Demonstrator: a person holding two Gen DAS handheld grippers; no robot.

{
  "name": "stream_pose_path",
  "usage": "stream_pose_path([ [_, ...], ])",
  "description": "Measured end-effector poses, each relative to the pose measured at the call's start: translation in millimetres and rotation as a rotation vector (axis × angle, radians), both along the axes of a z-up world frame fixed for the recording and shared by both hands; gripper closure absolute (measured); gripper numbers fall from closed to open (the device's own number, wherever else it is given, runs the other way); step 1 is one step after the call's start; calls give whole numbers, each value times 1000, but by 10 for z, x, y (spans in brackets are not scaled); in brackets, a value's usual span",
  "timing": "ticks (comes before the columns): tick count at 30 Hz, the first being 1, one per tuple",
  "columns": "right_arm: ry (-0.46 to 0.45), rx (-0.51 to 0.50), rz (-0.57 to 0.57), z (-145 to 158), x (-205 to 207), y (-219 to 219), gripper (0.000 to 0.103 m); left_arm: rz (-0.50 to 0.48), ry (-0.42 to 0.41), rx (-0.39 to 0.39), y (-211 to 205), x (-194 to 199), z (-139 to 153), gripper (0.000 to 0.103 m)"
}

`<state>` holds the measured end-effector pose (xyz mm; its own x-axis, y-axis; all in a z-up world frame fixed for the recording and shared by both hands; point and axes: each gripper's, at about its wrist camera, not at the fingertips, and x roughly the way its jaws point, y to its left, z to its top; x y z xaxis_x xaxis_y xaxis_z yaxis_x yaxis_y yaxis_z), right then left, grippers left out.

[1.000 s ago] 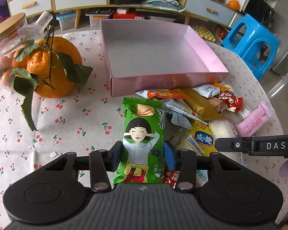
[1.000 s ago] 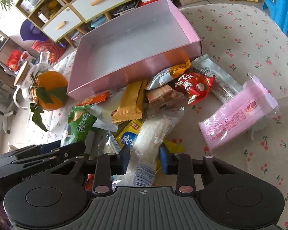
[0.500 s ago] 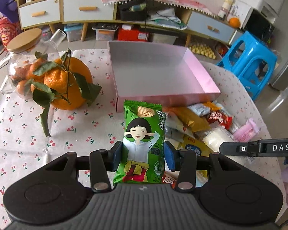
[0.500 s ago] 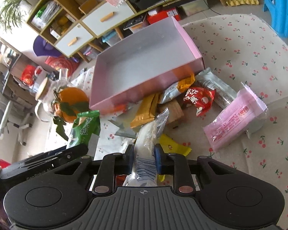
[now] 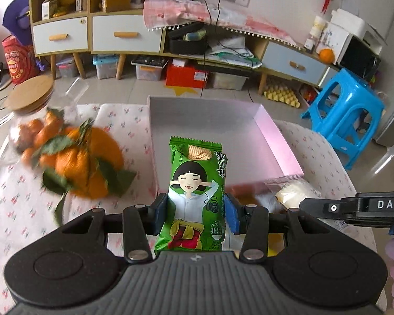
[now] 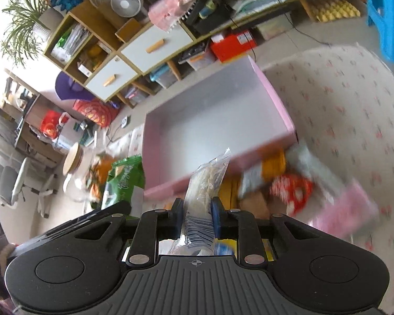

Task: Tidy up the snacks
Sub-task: 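Lower both packets into the pink box and open both tools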

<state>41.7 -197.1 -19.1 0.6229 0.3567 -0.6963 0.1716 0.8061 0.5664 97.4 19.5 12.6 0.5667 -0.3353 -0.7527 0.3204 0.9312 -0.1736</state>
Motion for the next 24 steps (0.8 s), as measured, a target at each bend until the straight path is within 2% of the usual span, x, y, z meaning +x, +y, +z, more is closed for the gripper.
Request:
stream_pose_path([
  [4,-40,-26,1,-62,312,-131,81,12,-22,-21,-80,297,-131,61],
  [12,-136,-107,16,-359,742,-334,81,6,-108,-26,-192,568,-381,61],
  [15,-139,-130,27,-512,829,-370,81,3,-138,-21,-225,579,-474,61],
  [19,-125,-140,35,-677,900,-408,81,7,-140,-24,-223,620,-594,61],
  [24,-130,-163,37,-686,923,-428,80,8,-138,-31,-206,650,-566,60],
])
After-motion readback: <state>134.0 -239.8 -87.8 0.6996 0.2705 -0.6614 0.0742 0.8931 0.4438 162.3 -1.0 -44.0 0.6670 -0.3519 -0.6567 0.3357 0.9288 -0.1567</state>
